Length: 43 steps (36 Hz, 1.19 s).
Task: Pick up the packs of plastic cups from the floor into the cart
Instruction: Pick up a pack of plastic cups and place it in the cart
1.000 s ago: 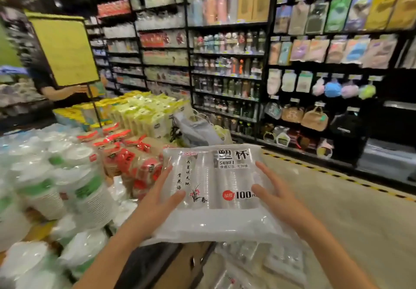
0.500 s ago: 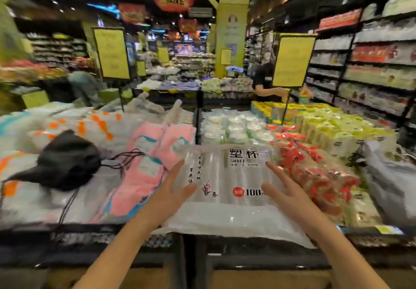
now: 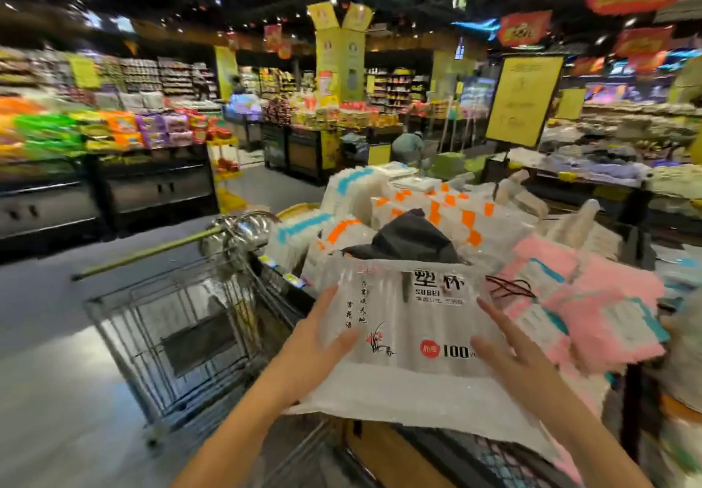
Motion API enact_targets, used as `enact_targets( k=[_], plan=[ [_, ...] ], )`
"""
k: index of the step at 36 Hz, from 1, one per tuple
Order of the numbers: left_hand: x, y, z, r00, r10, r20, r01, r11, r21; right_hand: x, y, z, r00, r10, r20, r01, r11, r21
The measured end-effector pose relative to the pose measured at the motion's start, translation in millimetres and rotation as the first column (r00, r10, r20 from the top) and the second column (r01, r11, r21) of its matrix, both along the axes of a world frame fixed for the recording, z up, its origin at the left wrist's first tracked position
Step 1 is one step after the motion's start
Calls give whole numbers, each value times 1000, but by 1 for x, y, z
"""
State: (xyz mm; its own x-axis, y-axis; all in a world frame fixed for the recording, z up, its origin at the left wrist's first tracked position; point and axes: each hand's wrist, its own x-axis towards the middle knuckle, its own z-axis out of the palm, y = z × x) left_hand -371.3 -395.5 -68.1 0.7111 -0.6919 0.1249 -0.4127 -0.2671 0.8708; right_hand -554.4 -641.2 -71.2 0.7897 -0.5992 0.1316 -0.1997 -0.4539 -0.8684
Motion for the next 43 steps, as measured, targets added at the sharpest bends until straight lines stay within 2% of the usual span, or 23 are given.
enact_targets(
  k=[7,12,15,20,24,34,43],
  plan=[
    [44,61,-7,971,237,-14,-238,971,-8,115,22,-12,967,245,-64,-240,968,79],
    [61,80,-19,911,412,-10,-411,910,53,179,21,-15,921,374,-111,-372,927,37],
    [64,79,-19,870,493,-19,-492,870,20,213,11,-22,887,440,-140,-449,893,-35],
    [57,67,-16,796,595,-107,-602,796,-54,254,7,-15,797,589,-133,-593,805,14],
    [57,69,-26,721,685,-107,-692,721,-45,285,10,-23,721,680,-138,-681,731,43],
    [95,109,-56,598,795,-103,-797,603,31,355,54,-40,595,796,-112,-797,602,49],
    [181,155,-87,604,790,-105,-792,610,28,443,96,-67,602,777,-181,-779,622,78]
  ],
)
